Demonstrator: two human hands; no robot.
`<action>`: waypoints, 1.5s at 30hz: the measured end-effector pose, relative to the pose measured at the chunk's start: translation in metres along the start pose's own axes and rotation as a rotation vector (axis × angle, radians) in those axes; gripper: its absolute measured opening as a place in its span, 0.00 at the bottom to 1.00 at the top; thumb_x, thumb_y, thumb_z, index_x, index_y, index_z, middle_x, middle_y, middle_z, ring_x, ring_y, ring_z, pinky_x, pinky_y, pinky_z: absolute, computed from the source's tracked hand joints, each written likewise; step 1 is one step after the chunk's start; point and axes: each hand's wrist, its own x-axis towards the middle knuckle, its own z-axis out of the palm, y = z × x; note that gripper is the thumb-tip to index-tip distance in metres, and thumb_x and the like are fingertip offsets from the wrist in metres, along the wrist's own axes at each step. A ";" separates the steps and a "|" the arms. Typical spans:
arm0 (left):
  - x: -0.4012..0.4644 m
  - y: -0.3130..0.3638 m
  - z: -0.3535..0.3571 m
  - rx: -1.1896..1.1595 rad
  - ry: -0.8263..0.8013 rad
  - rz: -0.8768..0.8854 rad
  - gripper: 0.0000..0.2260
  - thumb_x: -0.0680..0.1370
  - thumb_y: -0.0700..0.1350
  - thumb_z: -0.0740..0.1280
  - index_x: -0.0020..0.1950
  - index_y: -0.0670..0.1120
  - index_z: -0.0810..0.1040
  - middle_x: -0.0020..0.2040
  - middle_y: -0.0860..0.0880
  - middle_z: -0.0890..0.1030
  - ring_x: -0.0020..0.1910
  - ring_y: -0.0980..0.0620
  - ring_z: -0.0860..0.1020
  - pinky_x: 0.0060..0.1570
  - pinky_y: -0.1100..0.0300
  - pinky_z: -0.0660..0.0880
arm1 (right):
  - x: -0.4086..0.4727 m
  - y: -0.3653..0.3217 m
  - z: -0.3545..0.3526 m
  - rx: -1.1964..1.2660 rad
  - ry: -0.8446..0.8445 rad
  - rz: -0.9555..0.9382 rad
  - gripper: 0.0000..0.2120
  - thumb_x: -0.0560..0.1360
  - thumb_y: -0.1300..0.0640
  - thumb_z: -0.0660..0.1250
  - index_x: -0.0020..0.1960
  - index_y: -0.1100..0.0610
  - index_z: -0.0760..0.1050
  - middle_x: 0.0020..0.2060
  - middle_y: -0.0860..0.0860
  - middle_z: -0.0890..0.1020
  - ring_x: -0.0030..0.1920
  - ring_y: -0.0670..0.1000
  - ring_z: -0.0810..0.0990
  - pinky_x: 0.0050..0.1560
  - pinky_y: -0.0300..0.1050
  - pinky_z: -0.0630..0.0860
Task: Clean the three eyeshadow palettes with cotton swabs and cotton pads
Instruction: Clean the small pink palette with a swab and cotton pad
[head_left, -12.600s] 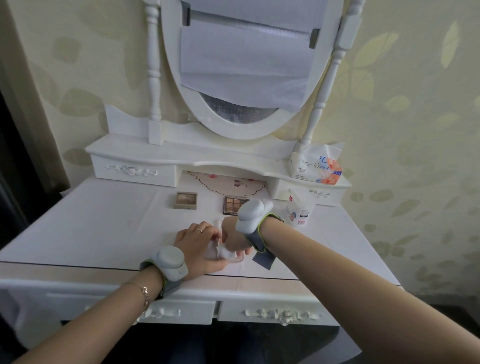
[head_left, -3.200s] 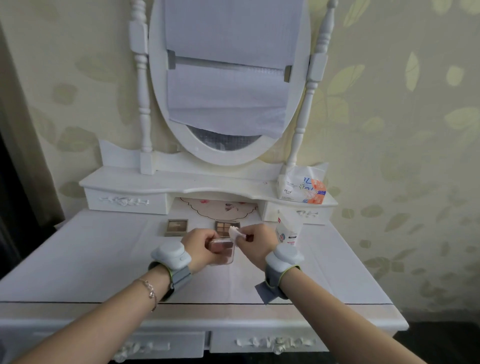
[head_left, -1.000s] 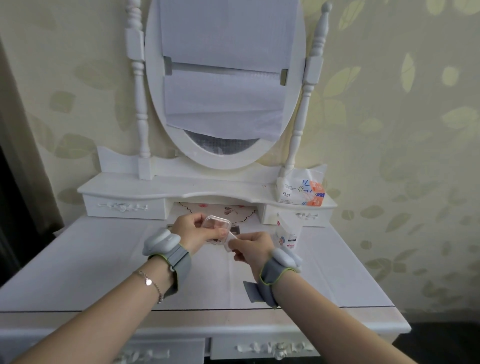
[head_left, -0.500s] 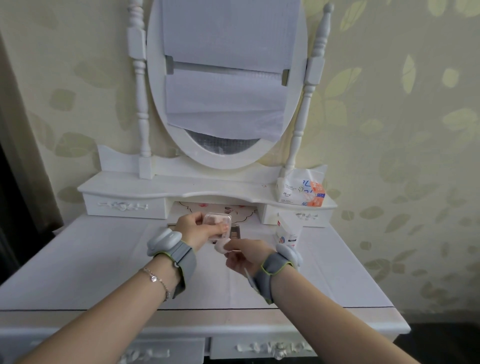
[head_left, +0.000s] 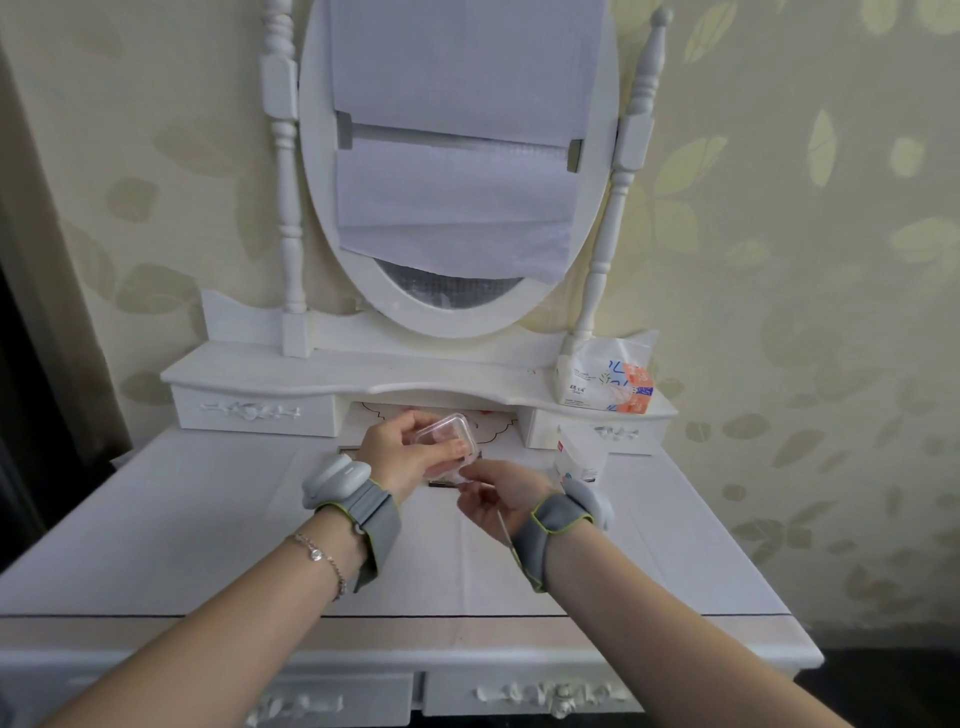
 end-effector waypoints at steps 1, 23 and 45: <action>0.000 0.001 0.002 0.005 -0.008 0.006 0.13 0.63 0.37 0.78 0.41 0.49 0.80 0.43 0.45 0.83 0.40 0.51 0.79 0.38 0.64 0.77 | -0.002 0.003 0.002 -0.023 -0.021 0.018 0.13 0.76 0.72 0.58 0.34 0.64 0.67 0.29 0.56 0.69 0.14 0.44 0.63 0.18 0.29 0.64; 0.021 -0.006 -0.011 -0.177 0.090 -0.163 0.18 0.64 0.37 0.78 0.51 0.42 0.79 0.42 0.47 0.80 0.38 0.51 0.78 0.31 0.70 0.74 | 0.010 -0.018 -0.053 -0.452 0.164 -0.238 0.06 0.73 0.71 0.64 0.41 0.62 0.74 0.29 0.55 0.71 0.25 0.48 0.69 0.21 0.34 0.67; 0.013 -0.049 0.000 -0.049 -0.209 -0.561 0.09 0.74 0.26 0.61 0.49 0.37 0.72 0.41 0.38 0.76 0.35 0.44 0.76 0.21 0.56 0.77 | 0.022 -0.036 -0.112 -1.427 0.315 -0.446 0.10 0.67 0.41 0.68 0.40 0.47 0.78 0.43 0.47 0.81 0.46 0.51 0.79 0.53 0.45 0.75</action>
